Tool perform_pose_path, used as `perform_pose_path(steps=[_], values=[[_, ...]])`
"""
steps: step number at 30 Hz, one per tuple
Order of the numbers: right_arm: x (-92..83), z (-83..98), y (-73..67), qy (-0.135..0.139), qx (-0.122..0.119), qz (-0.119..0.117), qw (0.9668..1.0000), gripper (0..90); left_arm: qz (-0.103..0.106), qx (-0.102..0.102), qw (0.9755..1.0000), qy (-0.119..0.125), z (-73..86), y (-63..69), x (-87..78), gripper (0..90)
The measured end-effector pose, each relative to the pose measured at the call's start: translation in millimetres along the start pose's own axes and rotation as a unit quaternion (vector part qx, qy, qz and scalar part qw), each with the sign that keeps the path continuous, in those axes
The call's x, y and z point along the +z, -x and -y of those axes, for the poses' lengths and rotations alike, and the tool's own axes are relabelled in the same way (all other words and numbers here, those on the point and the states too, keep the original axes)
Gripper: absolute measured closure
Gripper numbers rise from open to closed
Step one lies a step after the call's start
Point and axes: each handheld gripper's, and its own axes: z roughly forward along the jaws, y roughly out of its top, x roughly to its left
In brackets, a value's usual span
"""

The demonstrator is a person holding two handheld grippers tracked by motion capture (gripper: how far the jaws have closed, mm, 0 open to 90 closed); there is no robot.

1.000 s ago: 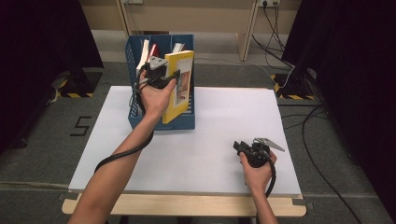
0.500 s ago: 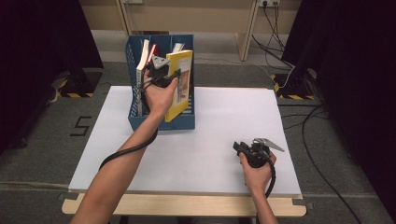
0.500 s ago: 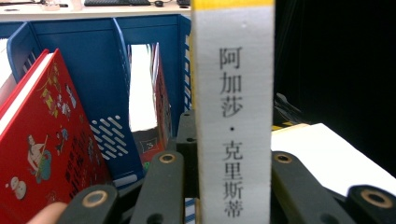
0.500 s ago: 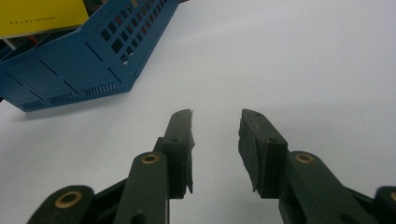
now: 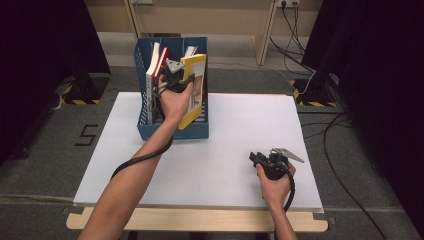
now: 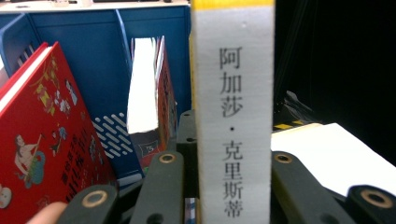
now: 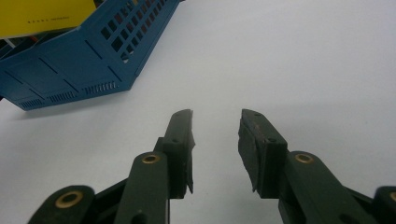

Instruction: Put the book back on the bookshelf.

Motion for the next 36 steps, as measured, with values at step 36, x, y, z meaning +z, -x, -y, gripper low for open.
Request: perform_pose_path(steps=[36], values=[[-0.6,1.2,0.4,-0.002,-0.006,0.0,1.0,65.1,-0.021,0.002,0.9998,0.002,6.4,2.7,22.0,75.2]])
